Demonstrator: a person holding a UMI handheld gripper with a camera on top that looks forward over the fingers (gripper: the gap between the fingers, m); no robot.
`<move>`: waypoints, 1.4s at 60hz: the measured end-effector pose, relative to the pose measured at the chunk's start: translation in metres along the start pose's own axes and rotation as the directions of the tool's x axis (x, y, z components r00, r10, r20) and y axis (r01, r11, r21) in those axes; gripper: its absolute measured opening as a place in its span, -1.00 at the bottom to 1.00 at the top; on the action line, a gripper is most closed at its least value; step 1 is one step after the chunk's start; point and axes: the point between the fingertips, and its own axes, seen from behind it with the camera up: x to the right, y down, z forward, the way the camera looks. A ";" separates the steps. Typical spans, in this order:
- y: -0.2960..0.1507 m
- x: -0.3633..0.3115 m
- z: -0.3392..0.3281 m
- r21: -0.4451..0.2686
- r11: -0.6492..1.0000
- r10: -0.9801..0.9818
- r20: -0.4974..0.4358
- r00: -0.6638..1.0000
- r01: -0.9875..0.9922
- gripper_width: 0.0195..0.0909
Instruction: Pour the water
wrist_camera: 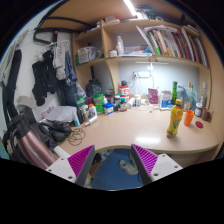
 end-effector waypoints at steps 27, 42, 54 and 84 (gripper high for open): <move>-0.016 0.174 0.035 0.097 0.995 0.016 -0.300 0.954 0.014 0.67; -0.031 0.310 0.125 0.181 0.983 0.065 -0.425 0.903 0.014 0.68; -0.027 0.350 0.196 0.194 0.981 0.095 -0.394 0.914 -0.019 0.66; -0.099 0.344 0.248 0.156 0.814 0.574 -0.067 0.816 -0.559 -0.78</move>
